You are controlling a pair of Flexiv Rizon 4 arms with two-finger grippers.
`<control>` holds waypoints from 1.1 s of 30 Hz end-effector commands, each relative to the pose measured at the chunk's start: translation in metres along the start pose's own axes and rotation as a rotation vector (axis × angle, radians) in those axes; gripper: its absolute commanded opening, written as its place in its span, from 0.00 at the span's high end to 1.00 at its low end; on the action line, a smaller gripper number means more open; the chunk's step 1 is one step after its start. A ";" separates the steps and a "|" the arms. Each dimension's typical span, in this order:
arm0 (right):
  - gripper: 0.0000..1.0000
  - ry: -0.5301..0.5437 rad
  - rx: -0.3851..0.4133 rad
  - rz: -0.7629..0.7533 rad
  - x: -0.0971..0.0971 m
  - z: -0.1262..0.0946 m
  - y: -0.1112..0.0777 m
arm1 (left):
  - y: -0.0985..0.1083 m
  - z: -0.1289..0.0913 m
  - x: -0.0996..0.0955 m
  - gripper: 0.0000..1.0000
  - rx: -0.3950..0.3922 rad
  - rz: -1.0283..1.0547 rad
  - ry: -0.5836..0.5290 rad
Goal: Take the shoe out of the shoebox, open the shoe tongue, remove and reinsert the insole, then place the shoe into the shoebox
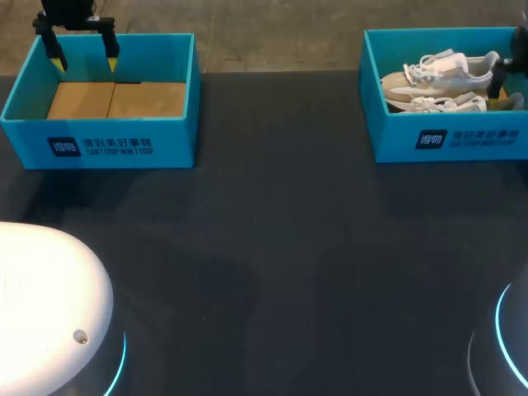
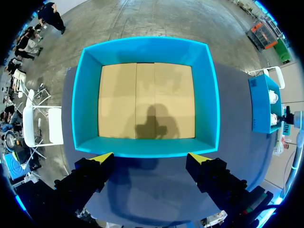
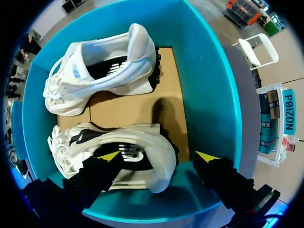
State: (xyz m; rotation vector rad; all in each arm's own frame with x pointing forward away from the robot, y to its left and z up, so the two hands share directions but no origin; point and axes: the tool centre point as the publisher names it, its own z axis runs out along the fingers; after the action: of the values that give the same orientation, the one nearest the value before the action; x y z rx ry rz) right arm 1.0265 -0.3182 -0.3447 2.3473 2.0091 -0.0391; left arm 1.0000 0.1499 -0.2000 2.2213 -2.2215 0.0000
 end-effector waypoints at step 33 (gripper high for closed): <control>1.00 -0.109 0.018 0.009 0.001 0.027 -0.004 | 0.000 0.000 0.000 0.00 0.000 0.000 0.000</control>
State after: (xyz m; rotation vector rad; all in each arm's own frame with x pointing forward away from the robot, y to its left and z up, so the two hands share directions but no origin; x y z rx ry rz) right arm 1.0194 -0.3248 -0.3703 2.3099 1.9610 -0.1660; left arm 1.0000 0.1499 -0.2000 2.2213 -2.2216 0.0000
